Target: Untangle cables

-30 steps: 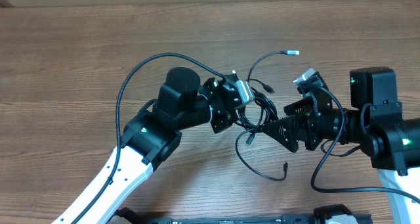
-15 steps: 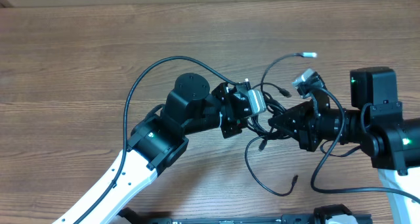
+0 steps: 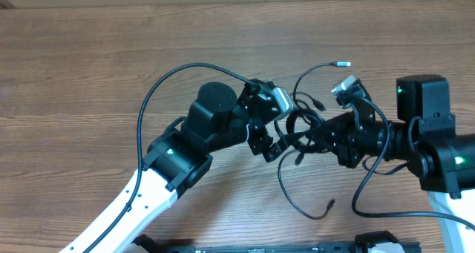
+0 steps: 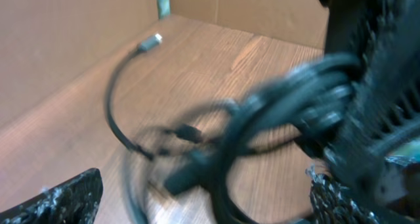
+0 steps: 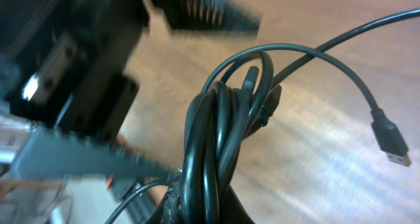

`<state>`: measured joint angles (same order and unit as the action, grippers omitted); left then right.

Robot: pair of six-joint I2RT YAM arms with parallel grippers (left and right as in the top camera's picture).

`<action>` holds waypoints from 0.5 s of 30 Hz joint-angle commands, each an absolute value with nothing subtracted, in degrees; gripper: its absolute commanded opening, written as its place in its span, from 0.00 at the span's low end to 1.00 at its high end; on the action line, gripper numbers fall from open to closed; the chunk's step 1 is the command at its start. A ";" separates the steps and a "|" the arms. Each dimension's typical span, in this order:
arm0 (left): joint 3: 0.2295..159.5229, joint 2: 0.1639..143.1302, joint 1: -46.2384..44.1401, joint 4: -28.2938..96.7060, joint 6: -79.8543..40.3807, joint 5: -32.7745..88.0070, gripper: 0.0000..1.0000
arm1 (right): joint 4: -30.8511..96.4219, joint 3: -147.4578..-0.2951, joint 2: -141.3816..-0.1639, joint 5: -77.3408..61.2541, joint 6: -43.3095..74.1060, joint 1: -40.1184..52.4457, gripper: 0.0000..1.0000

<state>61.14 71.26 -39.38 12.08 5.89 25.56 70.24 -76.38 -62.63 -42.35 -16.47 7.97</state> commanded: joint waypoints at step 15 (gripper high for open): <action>62.08 70.98 -39.72 13.17 -10.94 23.38 0.99 | 64.79 -77.10 -61.98 -40.84 -9.04 8.19 0.04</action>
